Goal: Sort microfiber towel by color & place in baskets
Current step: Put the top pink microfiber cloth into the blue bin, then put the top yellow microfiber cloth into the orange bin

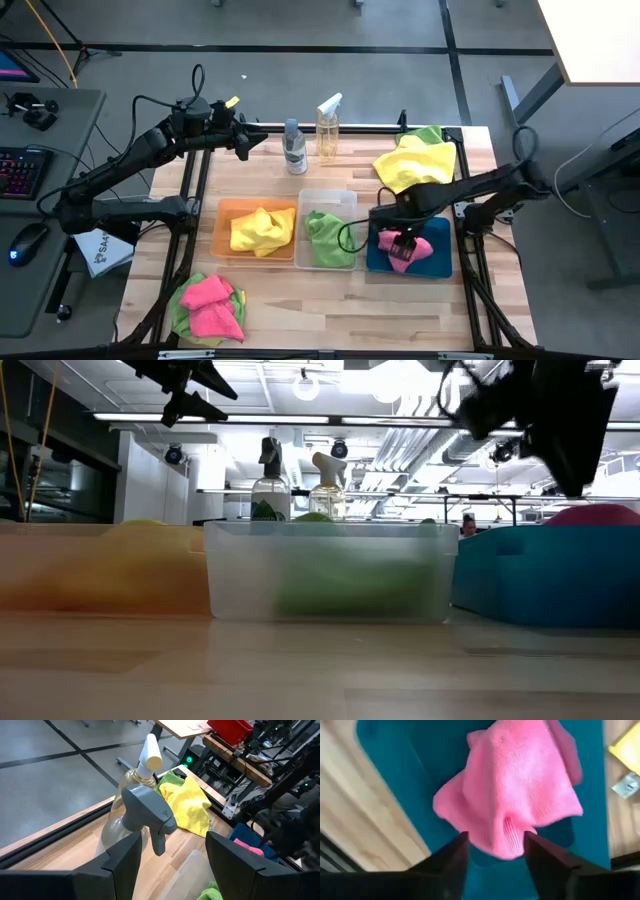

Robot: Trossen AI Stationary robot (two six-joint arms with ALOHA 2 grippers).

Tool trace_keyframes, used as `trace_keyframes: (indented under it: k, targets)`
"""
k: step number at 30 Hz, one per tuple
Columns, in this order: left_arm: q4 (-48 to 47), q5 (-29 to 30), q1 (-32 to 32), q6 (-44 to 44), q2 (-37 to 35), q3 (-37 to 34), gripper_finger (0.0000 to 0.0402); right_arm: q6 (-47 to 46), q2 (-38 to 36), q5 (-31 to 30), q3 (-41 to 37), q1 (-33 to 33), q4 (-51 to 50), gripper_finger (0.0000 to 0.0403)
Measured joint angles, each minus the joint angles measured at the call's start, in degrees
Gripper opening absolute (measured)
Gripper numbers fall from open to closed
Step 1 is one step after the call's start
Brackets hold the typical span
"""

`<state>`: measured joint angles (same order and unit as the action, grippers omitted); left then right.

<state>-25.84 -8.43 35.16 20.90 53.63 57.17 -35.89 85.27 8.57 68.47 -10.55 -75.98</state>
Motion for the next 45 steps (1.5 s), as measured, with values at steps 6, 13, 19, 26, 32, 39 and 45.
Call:
trace_keyframes:
  k: [6,13,19,26,32,39,45]
  targets:
    - [0.0,0.0,0.0,0.1,0.0,0.0,0.0209,-9.0,-12.1,-13.4,0.0,1.2,-7.4,0.0261]
    - [0.0,0.3,0.0,3.3,0.0,0.0,0.0209,-21.2,-25.3,-20.2,-14.6,15.9,7.4,0.0265]
    - [0.5,-0.4,0.0,7.3,0.0,0.0,0.0209,-17.2,-26.1,-17.0,-29.3,36.4,31.4,0.0265]
    - [0.6,-10.2,-1.5,11.8,0.0,0.0,0.0209,-1.9,-16.4,-19.2,-28.4,46.7,34.5,0.0265]
    - [2.4,-10.3,-7.7,12.0,0.0,0.0,0.0209,8.9,-6.8,-19.9,-26.2,48.1,34.6,0.0265]
    - [4.0,-6.3,-15.5,11.9,0.0,0.0,0.0209,14.0,-0.6,-21.3,-26.2,46.5,35.9,0.0187]
    - [5.0,-3.4,-18.2,11.9,0.0,0.0,0.0209,16.6,-7.9,-23.7,-25.6,43.5,31.9,0.0025]
